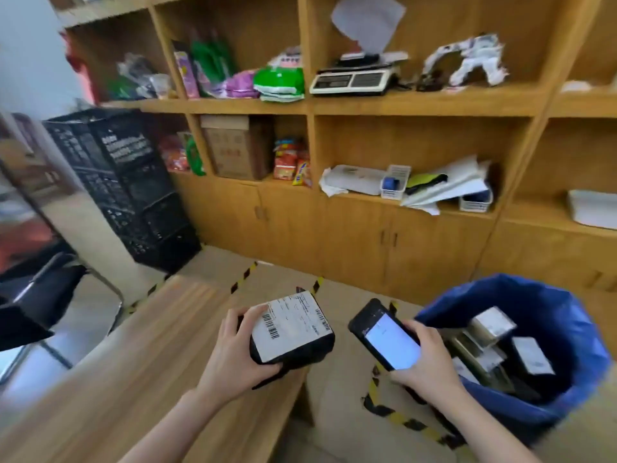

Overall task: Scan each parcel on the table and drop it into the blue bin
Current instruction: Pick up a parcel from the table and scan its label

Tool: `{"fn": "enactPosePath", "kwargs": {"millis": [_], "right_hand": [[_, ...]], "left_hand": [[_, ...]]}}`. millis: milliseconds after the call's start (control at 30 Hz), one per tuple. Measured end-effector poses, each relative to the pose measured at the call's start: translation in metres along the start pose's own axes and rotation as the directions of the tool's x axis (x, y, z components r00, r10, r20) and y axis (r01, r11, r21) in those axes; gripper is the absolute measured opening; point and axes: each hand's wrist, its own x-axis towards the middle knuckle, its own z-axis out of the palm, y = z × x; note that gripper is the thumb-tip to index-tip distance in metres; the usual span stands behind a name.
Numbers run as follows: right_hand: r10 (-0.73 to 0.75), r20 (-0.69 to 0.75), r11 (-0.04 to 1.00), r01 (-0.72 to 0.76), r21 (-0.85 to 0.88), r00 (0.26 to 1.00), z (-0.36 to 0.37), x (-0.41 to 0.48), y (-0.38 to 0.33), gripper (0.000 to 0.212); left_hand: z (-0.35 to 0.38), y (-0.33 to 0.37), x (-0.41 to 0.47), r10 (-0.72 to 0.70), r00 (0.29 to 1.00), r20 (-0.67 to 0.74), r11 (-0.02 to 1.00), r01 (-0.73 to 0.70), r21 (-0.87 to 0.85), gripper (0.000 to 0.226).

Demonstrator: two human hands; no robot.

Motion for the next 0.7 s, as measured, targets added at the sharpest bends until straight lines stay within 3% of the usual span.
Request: {"fn": "enactPosePath", "kwargs": {"millis": [133, 267, 433, 533, 700], "right_hand": [[0.242, -0.152, 0.970, -0.240, 0.028, 0.958, -0.053, 0.004, 0.062, 0.095], [0.448, -0.257, 0.894, -0.428, 0.132, 0.856, -0.081, 0.015, 0.113, 0.098], [0.560, -0.316, 0.828, -0.531, 0.179, 0.766, -0.100, 0.027, 0.164, 0.085], [0.661, -0.326, 0.749, -0.616, 0.243, 0.675, -0.113, 0.026, 0.189, 0.078], [0.771, -0.329, 0.637, -0.672, 0.376, 0.546, -0.131, 0.007, 0.235, 0.075]], "left_hand": [[0.084, 0.047, 0.067, 0.133, 0.980, 0.146, 0.984, -0.113, -0.141, 0.094], [0.154, 0.080, 0.120, 0.246, 0.932, 0.268, 0.953, -0.181, -0.245, 0.095], [0.222, 0.112, 0.178, 0.388, 0.838, 0.383, 0.899, -0.252, -0.358, 0.095], [0.259, 0.135, 0.204, 0.431, 0.780, 0.454, 0.886, -0.270, -0.378, 0.092], [0.321, 0.181, 0.225, 0.496, 0.635, 0.593, 0.866, -0.308, -0.395, 0.089]]}}
